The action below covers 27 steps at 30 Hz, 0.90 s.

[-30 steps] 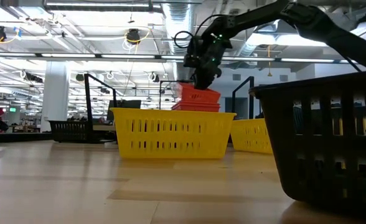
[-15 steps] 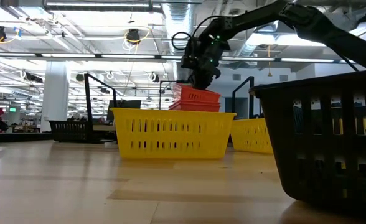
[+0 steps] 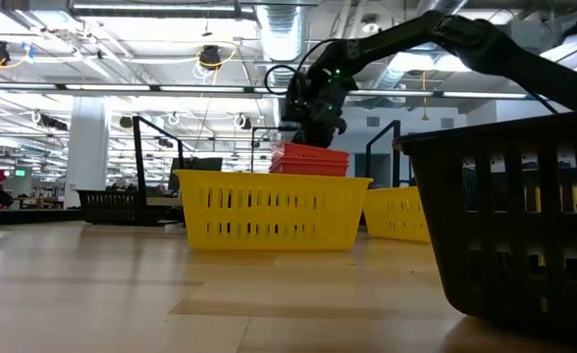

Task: Stack baskets on shelf by color
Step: Stack the orange bin on top of the orange bins on the shelf

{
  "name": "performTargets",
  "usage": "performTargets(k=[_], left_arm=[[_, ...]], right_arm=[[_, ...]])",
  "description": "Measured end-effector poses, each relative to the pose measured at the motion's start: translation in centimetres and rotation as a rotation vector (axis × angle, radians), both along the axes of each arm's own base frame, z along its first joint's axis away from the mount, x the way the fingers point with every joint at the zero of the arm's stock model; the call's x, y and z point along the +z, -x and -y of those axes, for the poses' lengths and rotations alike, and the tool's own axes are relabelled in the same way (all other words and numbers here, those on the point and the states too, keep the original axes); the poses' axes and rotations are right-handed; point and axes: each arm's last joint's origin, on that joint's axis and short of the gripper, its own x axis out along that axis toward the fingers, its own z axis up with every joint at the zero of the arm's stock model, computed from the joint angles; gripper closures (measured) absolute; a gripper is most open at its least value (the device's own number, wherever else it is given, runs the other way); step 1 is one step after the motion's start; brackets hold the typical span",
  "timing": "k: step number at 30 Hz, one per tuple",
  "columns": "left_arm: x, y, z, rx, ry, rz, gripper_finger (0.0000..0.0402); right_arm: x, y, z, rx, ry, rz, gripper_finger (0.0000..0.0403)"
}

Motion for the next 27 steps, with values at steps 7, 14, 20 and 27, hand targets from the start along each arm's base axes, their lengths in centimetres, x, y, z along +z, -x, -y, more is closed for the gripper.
performTargets(k=[7, 14, 20, 27], left_arm=[[0.0, 0.0, 0.0, 0.001, 0.0, 0.0, 0.0268], [0.0, 0.0, 0.0, 0.0, -0.001, -0.001, 0.0268], [0.0, 0.0, 0.0, -0.001, -0.002, -0.001, 0.0268], [0.0, 0.0, 0.0, -0.001, -0.002, -0.001, 0.0268]], right_arm=[[-0.1, -0.5, 0.6, -0.053, 0.026, 0.049, 0.0388], [0.0, -0.2, 1.3, -0.138, 0.052, 0.026, 0.0319], [2.0, 0.0, 0.2, -0.13, 0.066, 0.049, 0.0281], [5.3, 0.3, -1.3, -0.119, 0.106, 0.123, 0.026]])
